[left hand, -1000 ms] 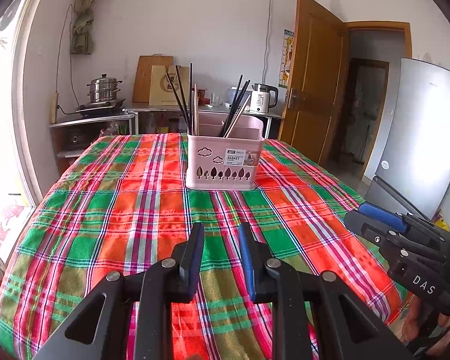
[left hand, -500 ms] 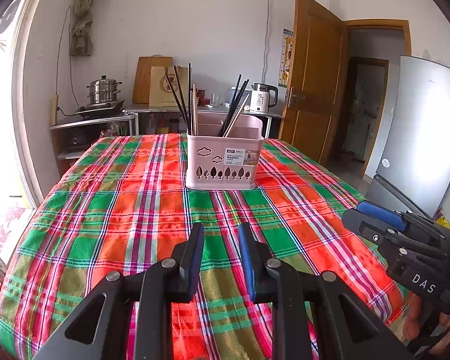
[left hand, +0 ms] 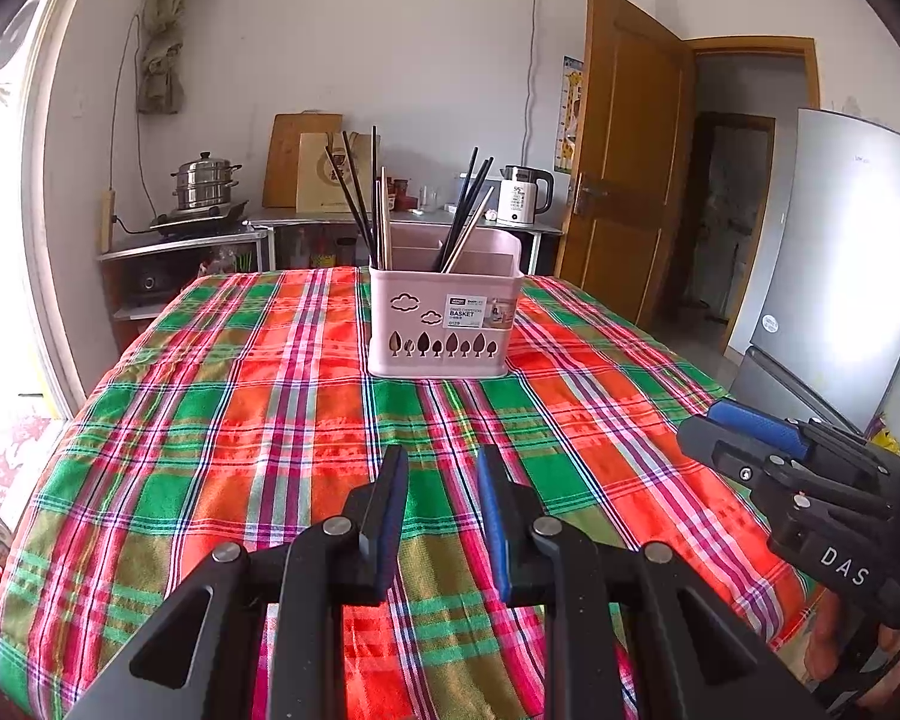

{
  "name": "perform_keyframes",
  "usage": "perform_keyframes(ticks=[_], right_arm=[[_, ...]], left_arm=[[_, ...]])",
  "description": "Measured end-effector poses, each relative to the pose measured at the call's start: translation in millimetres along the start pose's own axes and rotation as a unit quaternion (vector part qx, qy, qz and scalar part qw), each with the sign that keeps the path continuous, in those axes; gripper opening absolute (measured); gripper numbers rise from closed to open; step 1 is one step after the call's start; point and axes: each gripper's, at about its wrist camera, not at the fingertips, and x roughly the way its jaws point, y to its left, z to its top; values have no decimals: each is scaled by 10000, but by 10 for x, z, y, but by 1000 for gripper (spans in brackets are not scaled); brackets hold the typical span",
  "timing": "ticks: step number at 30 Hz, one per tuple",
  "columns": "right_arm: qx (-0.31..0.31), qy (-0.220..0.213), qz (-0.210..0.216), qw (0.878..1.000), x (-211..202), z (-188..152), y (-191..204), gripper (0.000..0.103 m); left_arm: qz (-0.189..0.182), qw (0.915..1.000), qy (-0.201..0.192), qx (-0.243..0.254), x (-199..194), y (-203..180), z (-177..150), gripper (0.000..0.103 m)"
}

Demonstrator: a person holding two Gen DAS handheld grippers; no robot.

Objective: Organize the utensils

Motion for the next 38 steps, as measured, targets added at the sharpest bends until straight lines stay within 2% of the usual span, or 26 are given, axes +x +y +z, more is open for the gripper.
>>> perform_keyframes(ticks=[38], right_arm=[[-35,6,6,10000,3,2,12,36]], left_arm=[[-85,9999,-45,-54,-58,-18,-58,23]])
